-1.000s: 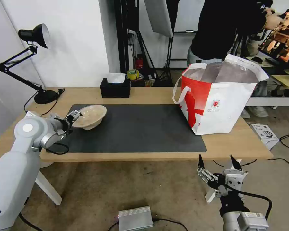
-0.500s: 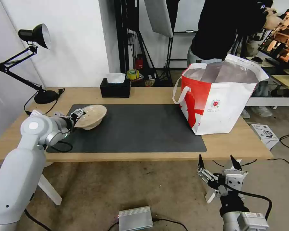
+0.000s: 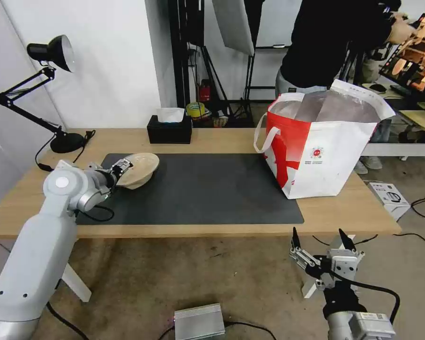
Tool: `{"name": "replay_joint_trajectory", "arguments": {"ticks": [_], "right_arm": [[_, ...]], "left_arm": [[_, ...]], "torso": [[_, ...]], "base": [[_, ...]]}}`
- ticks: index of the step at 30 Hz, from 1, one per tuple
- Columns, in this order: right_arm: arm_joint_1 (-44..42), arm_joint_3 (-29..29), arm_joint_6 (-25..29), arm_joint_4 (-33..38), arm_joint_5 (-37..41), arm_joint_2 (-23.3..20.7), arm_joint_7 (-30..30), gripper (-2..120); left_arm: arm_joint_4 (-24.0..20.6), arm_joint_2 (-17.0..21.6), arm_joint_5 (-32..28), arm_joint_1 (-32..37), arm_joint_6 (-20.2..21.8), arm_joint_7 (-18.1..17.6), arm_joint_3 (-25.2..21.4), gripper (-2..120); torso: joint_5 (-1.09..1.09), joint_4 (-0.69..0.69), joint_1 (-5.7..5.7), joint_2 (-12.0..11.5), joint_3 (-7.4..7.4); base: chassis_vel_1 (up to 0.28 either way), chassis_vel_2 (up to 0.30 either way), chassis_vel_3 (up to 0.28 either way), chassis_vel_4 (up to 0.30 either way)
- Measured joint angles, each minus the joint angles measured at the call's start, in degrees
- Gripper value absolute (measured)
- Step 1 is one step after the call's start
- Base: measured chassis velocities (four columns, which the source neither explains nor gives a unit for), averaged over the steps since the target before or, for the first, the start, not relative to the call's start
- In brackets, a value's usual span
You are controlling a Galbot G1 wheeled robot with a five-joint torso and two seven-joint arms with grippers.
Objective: Pick up the trash from the table and place it into the takeout bag.
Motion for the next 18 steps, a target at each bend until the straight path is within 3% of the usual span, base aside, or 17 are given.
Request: {"name": "replay_joint_trajectory", "arguments": {"ticks": [18], "right_arm": [[0.0,0.0,0.0,0.0,0.0,0.0,0.0,100]], "left_arm": [[-3.74,1.51,-0.03,3.22,-0.36,0.9,-1.92,24]], "torso": [[-0.01,0.0,0.0,0.0,0.0]], "base": [[0.0,0.0,0.0,0.0]]}}
